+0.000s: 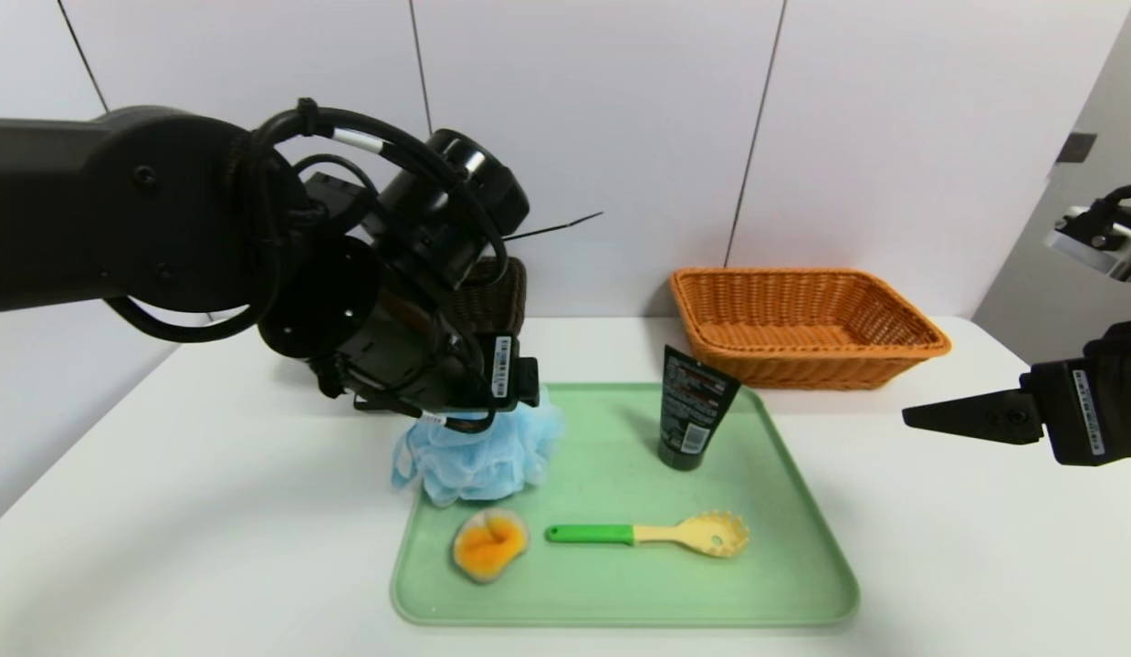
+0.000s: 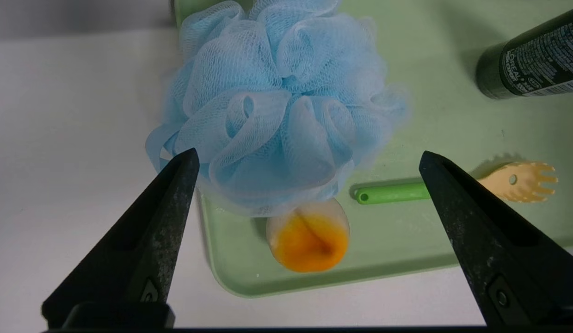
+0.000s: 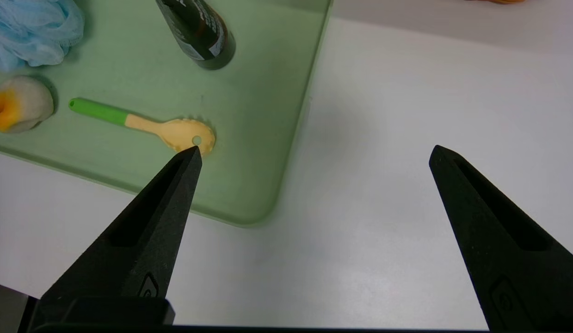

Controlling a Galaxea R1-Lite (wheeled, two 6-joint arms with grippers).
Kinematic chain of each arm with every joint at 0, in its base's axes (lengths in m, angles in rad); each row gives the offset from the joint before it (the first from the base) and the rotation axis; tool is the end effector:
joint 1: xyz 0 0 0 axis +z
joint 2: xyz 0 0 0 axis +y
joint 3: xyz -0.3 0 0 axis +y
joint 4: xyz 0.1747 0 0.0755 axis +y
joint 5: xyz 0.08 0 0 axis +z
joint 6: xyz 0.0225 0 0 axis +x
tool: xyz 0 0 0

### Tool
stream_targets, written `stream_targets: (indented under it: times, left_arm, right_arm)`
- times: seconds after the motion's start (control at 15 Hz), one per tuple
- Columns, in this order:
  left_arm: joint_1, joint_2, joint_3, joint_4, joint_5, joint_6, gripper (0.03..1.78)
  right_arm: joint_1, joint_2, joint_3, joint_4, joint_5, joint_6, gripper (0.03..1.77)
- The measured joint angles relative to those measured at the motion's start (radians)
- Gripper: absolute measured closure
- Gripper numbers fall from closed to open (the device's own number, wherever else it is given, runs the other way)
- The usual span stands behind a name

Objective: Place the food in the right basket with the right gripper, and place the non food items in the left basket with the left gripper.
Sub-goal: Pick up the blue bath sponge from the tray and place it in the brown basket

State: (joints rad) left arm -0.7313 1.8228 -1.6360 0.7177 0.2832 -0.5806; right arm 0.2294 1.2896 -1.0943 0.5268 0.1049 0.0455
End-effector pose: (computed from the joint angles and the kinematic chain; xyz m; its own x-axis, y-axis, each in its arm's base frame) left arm 0.2448 -0.2112 0.2524 0.6283 -0.1884 -0.7548 0.1077 0.9820 -0.1554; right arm 0.1744 0.0431 0.2607 0.7029 0.2717 -0.6573 -0.2731 0.9564 0.1033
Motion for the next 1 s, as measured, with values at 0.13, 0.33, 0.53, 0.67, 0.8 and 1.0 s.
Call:
stream_targets:
  times: [0.13, 0.33, 0.53, 0.67, 0.8, 1.0]
  left_arm:
    - [-0.002, 0.039, -0.024, -0.001, 0.043, 0.000, 0.12]
    - [0.004, 0.093, -0.035, -0.008, 0.055, -0.004, 0.12]
    - [0.025, 0.144, -0.038, -0.012, 0.057, -0.005, 0.12]
    - [0.036, 0.180, -0.046, -0.013, 0.059, -0.008, 0.12]
    - [0.043, 0.211, -0.050, -0.014, 0.060, -0.009, 0.12]
    - [0.044, 0.236, -0.050, -0.015, 0.059, -0.009, 0.12]
  right_arm:
    - [-0.001, -0.001, 0.003, 0.002, 0.000, -0.001, 0.10]
    - [-0.007, -0.004, 0.017, 0.001, 0.000, -0.001, 0.10]
    - [-0.013, -0.007, 0.037, 0.000, 0.000, -0.001, 0.10]
    - [-0.013, -0.010, 0.047, 0.000, 0.000, -0.001, 0.10]
    - [-0.014, -0.011, 0.052, -0.001, 0.000, -0.001, 0.10]
    - [-0.014, -0.014, 0.058, -0.001, 0.000, -0.003, 0.10]
